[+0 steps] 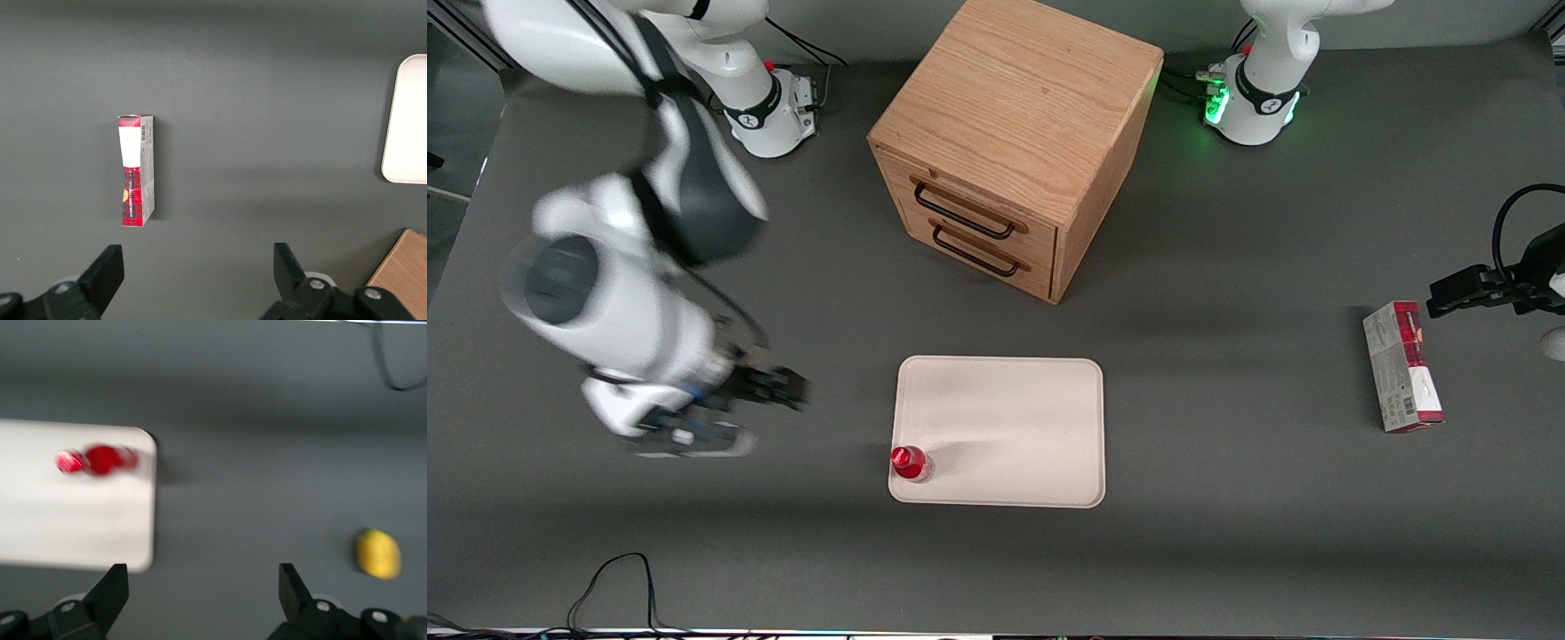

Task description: Place coke bottle on tray

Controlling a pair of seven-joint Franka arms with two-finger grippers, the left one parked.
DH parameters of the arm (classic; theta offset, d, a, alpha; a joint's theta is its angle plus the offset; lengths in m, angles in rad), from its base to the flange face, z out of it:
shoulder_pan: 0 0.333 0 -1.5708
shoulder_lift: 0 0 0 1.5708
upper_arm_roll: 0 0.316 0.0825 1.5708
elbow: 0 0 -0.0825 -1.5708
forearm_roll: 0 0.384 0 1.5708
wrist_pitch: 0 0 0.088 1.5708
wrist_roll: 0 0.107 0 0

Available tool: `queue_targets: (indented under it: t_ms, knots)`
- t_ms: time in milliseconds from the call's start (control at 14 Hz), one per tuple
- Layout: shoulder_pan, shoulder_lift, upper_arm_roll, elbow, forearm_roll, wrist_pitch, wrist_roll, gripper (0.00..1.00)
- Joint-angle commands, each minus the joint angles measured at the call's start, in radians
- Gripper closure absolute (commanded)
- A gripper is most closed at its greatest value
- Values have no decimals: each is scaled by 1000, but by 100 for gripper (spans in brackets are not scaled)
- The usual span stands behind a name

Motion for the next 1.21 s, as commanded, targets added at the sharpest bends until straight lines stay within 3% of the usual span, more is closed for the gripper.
queue_targets:
  t_ms: [0, 214, 357, 1143]
  knots:
    - [-72, -208, -48, -175, 47, -79, -152, 0]
    - [-177, -371, -72, -318, 113, -76, -197, 0]
    - [-169, -418, -121, -360, 118, -78, -229, 0]
    - [-143, -425, -126, -380, 107, -76, -231, 0]
